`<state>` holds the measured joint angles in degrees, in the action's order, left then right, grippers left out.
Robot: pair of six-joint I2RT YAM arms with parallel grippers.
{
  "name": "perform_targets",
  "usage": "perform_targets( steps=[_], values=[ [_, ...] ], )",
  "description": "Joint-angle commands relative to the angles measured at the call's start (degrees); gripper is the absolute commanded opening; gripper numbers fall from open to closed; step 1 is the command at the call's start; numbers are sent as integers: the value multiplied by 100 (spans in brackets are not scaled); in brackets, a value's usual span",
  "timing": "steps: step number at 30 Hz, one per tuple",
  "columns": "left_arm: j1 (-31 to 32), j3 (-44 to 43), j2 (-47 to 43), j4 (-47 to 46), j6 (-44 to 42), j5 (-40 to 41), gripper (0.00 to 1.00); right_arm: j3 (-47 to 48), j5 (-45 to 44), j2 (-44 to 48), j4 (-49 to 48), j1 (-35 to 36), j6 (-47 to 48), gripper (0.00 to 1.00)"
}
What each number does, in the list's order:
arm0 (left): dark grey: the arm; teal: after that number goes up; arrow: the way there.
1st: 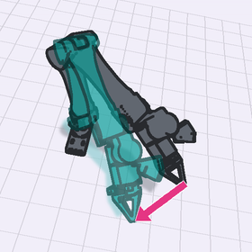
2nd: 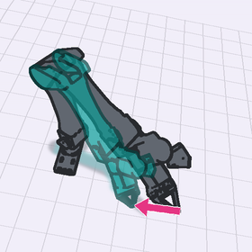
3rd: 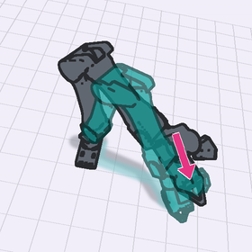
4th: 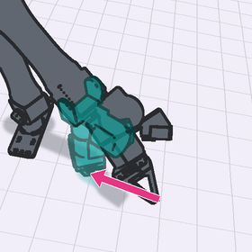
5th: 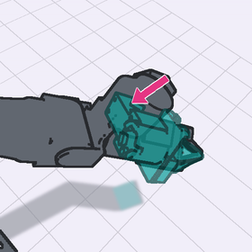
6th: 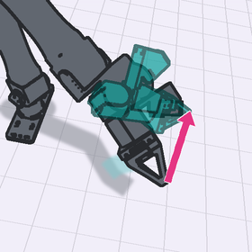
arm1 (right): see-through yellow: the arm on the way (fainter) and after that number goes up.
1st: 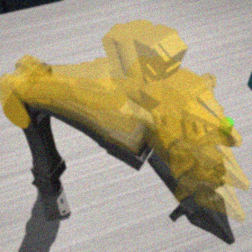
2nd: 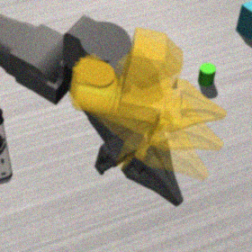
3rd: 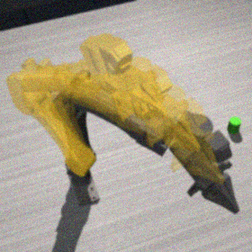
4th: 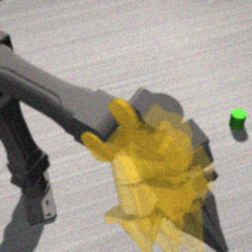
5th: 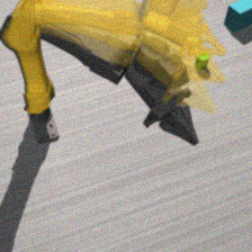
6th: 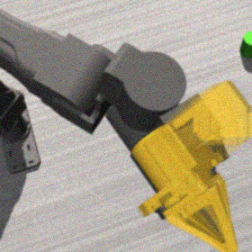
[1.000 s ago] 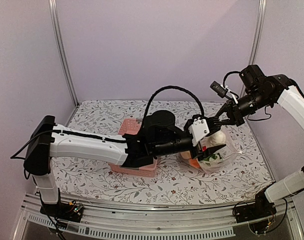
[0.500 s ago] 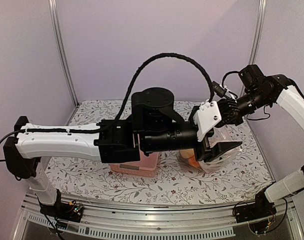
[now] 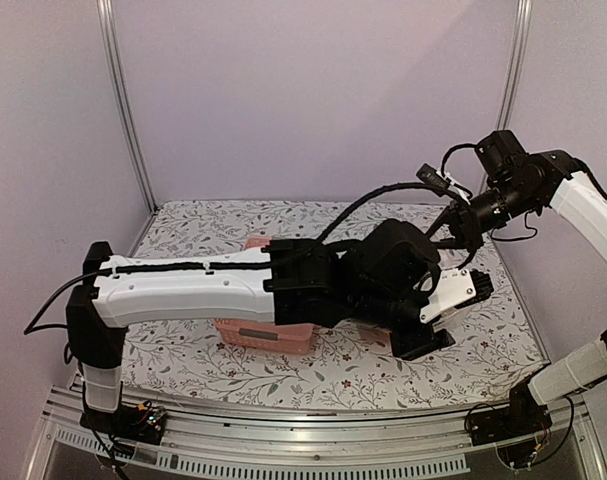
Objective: Place the food in the zip-top bag and seal the zipper
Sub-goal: Adjust the zipper food storage bag at the center of the board.
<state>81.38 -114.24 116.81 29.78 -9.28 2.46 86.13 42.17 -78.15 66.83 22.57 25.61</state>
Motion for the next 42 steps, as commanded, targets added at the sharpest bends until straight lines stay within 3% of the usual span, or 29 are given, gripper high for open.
perform_targets(
  steps=[1,6,11,14,19,22,24,26,29,31,35,40,42],
  values=[
    [31,-418,315,896,171,376,60,-82,-125,16,-85,46,-44,0],
    [2,-588,508,1148,267,1029,48,-193,-156,62,-132,47,-55,0],
    [-28,-627,423,1143,249,1162,14,-190,-191,30,-150,50,-56,0],
    [-32,-655,276,1021,214,1226,1,-120,-184,23,-132,49,-50,0],
    [118,-927,-61,591,108,1263,0,572,-44,4,161,46,27,0],
    [-9,60,-422,-431,-10,1432,0,357,-419,64,-89,46,-29,0],
    [-375,319,-431,-703,72,1383,0,733,48,-200,488,47,164,0],
    [-413,80,-471,-792,137,1145,0,1093,676,-262,451,47,333,0],
    [-51,259,-813,-1792,-342,1303,0,990,-363,-104,86,51,97,0],
    [-259,622,-846,-2252,-350,1340,0,930,-294,-276,214,46,117,0],
    [-654,-32,-225,-1082,114,550,0,1118,475,-219,148,46,159,0],
    [-434,406,-235,-1319,104,569,0,968,276,-116,-43,46,100,0],
    [-344,159,-223,-1194,171,463,0,1156,751,-196,322,50,221,0]
  ],
)
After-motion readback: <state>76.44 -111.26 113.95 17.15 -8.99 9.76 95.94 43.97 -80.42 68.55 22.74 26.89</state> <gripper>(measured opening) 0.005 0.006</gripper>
